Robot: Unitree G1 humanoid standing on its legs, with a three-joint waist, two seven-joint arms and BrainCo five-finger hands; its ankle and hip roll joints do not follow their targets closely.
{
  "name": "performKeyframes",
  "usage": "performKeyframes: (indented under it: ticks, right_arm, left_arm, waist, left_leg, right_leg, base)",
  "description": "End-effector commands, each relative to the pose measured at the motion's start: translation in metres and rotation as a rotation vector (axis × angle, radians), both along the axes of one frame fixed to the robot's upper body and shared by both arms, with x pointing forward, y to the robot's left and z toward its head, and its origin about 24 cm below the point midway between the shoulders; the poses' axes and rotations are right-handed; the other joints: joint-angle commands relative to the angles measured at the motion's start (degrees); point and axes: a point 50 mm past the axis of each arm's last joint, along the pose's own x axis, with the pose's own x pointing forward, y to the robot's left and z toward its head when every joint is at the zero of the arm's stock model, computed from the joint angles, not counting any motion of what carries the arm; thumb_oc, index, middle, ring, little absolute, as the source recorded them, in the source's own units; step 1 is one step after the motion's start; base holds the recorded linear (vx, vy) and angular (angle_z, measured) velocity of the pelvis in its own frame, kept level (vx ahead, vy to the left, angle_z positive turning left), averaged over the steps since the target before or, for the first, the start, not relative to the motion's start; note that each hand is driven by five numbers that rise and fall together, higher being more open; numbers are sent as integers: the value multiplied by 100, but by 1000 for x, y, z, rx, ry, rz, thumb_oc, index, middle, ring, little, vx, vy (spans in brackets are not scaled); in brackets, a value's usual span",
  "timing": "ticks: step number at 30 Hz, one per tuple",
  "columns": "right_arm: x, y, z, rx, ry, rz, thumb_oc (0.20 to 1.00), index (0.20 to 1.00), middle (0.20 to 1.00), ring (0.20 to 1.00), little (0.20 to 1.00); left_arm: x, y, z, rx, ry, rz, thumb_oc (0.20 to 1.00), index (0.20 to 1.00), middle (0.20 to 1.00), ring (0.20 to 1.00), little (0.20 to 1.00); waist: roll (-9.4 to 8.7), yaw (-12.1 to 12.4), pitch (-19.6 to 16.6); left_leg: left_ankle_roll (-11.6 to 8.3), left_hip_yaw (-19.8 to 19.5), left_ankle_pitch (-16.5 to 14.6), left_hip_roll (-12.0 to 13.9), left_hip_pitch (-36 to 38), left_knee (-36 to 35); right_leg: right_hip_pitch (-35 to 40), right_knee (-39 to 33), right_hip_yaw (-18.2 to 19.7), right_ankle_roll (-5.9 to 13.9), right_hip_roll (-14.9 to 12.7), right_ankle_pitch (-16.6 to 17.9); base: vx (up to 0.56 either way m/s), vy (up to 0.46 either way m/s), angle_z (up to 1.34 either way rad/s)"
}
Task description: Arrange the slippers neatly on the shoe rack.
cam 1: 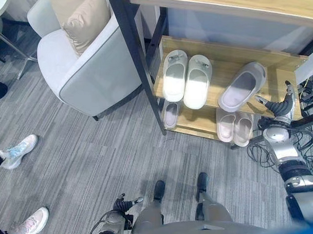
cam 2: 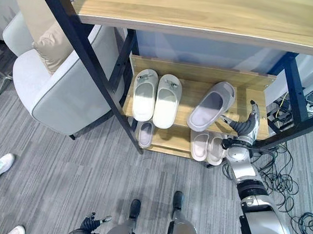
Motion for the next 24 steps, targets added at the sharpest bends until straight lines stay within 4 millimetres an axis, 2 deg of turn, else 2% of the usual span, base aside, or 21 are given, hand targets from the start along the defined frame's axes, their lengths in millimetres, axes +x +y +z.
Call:
performKeyframes:
  ticks: [1, 8, 13, 15, 16, 17, 18, 20, 24]
  right_arm:
    - [13, -9, 35, -105, -65, -2, 1000, 1000, 1000, 1000, 1000]
    - [30, -13, 47, -91, -25, -3, 1000, 1000, 1000, 1000, 1000]
    - [40, -18, 58, -192, 52, 1, 1000, 1000, 1000, 1000, 1000]
    - [43, -21, 56, -195, 96, -6, 1000, 1000, 1000, 1000, 1000]
    - [44, -22, 57, -189, 104, -16, 881, 881, 881, 881, 881]
    - [45, -25, 56, -203, 133, -28, 489, 489, 489, 489, 489]
    - [45, -27, 53, -200, 157, -33, 200, 200, 200, 200, 200]
    - [44, -33, 51, -222, 209, -54, 200, 200, 200, 200, 200]
    - [42, -34, 41, -260, 271, -62, 200, 200, 200, 200, 200]
  left_arm:
    - [3, 10, 2, 59, 17, -32, 1000, 1000, 1000, 1000, 1000]
    - [9, 12, 5, 66, -6, -32, 1000, 1000, 1000, 1000, 1000]
    - [13, 14, 6, 73, -21, -45, 1000, 1000, 1000, 1000, 1000]
    - [14, 15, 7, 78, -25, -55, 1000, 1000, 1000, 1000, 1000]
    - [13, 16, 7, 81, -23, -59, 1000, 1000, 1000, 1000, 1000]
    - [13, 16, 7, 89, -23, -70, 1000, 1000, 1000, 1000, 1000]
    - [12, 16, 7, 90, -20, -73, 1000, 1000, 1000, 1000, 1000]
    - [10, 19, 7, 100, -14, -78, 1000, 1000, 1000, 1000, 1000]
    - [9, 21, 7, 109, -8, -91, 1000, 1000, 1000, 1000, 1000]
  waist:
    - [-150, 112, 148]
    - [-133, 192, 253]
    - [-156, 271, 300]
    - [-173, 309, 311]
    - [-184, 320, 312]
    - [-201, 355, 316]
    - [-216, 367, 320]
    - [-250, 420, 325]
    - [-264, 448, 307]
  left_leg:
    - [-145, 276, -249, -31, -150, 25]
    - [-170, 256, -185, -38, -284, 25]
    - [-183, 233, -157, -38, -363, 25]
    - [-188, 220, -150, -34, -350, 25]
    - [-190, 215, -147, -30, -347, 25]
    - [-197, 200, -133, -24, -347, 25]
    - [-203, 188, -126, -18, -351, 25]
    - [-220, 166, -119, -8, -361, 25]
    - [-230, 158, -125, 25, -316, 25]
  right_leg:
    - [744, 64, 6, 480, -131, -770]
    - [637, 64, -22, 480, -129, -738]
    - [588, 64, -35, 485, -123, -736]
    - [603, 64, -47, 478, -114, -749]
    - [606, 64, -50, 476, -110, -754]
    - [610, 64, -68, 476, -110, -758]
    - [614, 64, -74, 475, -105, -761]
    - [618, 64, -108, 477, -97, -775]
    - [679, 64, -123, 466, -75, -803]
  base:
    - [0, 0, 0]
    - [10, -6, 2]
    - [5, -5, 2]
    - [18, -11, 4]
    - [0, 0, 0]
    - [0, 0, 0]
    - [0, 0, 0]
    - [-4, -35, 5]
    - [3, -22, 9]
